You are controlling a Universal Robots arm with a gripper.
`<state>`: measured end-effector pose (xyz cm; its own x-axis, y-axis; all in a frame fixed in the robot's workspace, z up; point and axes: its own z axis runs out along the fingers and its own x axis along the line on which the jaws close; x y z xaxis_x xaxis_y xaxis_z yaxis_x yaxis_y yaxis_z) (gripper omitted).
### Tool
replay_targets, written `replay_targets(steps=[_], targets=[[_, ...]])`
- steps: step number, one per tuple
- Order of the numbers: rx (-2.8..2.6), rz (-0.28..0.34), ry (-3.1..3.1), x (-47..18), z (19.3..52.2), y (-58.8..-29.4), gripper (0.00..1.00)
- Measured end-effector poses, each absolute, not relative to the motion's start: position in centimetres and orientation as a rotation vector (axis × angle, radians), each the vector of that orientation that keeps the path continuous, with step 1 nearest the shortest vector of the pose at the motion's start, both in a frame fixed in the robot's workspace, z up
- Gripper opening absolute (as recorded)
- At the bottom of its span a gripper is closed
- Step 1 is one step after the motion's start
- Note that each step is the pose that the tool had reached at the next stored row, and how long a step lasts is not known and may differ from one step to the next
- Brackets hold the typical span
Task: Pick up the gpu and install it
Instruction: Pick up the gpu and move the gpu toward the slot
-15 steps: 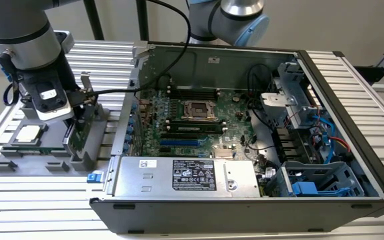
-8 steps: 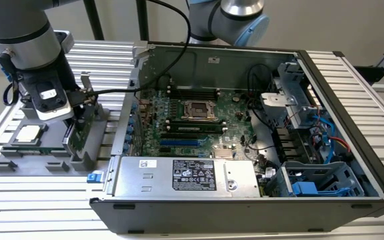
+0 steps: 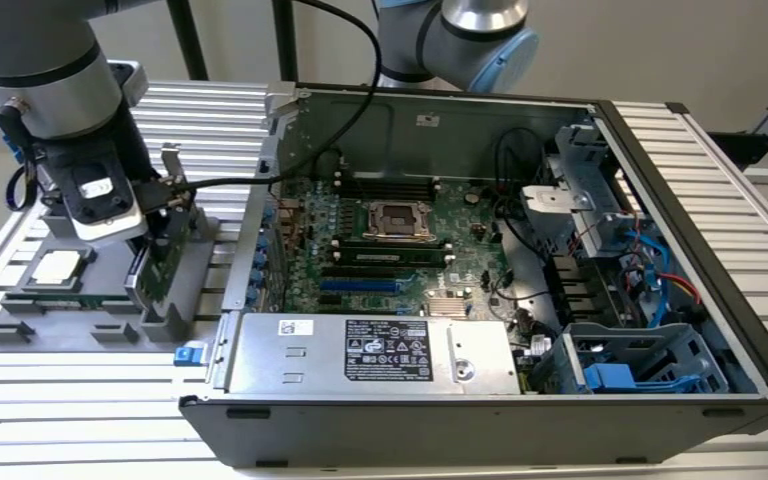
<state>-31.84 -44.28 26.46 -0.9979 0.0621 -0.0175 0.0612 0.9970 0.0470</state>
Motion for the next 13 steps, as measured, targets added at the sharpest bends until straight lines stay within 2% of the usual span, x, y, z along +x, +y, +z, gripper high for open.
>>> replay_targets(steps=[13], targets=[[0.096, 0.073, 3.120, -31.8, 27.5, -44.3, 0.00]])
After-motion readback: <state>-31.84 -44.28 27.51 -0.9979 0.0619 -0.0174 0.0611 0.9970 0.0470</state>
